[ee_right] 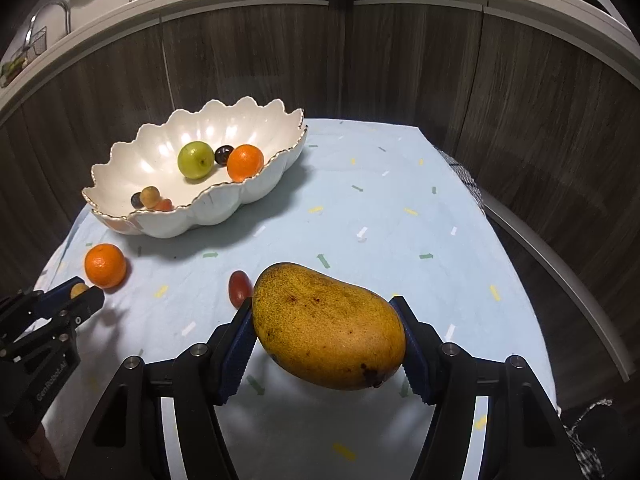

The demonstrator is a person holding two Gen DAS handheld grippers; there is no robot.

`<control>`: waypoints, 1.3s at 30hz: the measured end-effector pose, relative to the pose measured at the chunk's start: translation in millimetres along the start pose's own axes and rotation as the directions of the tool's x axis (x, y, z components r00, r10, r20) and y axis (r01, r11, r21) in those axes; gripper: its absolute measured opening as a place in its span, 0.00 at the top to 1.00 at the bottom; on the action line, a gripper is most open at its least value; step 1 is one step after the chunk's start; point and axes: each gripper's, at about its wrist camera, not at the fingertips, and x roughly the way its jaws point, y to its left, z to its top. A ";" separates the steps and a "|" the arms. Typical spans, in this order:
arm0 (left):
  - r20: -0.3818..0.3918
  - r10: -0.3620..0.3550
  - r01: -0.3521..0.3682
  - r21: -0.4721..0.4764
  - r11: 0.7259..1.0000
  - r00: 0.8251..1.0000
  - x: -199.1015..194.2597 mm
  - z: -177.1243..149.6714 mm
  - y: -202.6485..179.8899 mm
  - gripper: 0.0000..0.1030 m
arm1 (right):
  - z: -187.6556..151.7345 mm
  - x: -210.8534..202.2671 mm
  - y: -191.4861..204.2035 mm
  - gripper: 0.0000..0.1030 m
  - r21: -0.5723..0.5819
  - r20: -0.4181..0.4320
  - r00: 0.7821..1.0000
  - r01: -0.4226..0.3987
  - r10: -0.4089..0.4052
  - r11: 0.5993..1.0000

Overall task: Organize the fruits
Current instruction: 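Lift the brown fruit and mango over the white bowl with both tools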

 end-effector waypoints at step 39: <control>0.125 0.000 0.007 -0.057 0.998 0.992 -39.3 70.7 37.6 0.77 | 77.3 -32.6 34.4 0.36 -0.048 0.130 0.989 -0.070 0.076 0.996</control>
